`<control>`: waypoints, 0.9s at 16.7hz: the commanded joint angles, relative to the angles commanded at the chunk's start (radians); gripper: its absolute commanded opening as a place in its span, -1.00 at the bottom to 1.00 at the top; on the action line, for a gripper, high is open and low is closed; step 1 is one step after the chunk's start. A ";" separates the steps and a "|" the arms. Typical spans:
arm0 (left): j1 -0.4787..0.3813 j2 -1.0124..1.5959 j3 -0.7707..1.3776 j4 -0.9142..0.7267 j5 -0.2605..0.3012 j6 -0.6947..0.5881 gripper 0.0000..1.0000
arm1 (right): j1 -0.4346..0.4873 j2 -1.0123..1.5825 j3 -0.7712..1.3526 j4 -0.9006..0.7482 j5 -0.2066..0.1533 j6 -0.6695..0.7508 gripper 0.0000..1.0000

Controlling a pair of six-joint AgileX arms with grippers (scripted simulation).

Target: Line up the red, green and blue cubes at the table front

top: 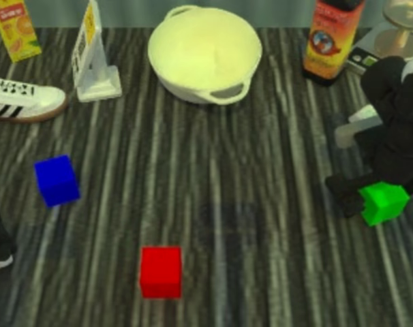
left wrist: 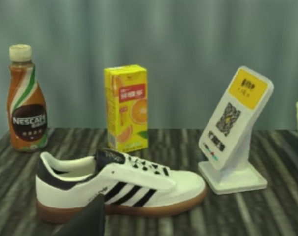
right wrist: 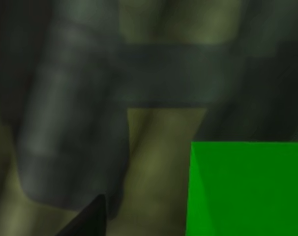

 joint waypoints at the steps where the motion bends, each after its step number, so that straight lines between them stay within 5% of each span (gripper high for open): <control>1: 0.000 0.000 0.000 0.000 0.000 0.000 1.00 | 0.000 0.000 0.000 0.000 0.000 0.000 1.00; 14: 0.000 0.000 0.000 0.000 0.000 0.000 1.00 | 0.000 0.000 0.000 0.000 0.000 0.000 -0.96; 15: 0.000 0.000 0.000 0.000 0.000 0.000 1.00 | 0.000 0.000 0.000 0.000 0.000 0.000 -1.00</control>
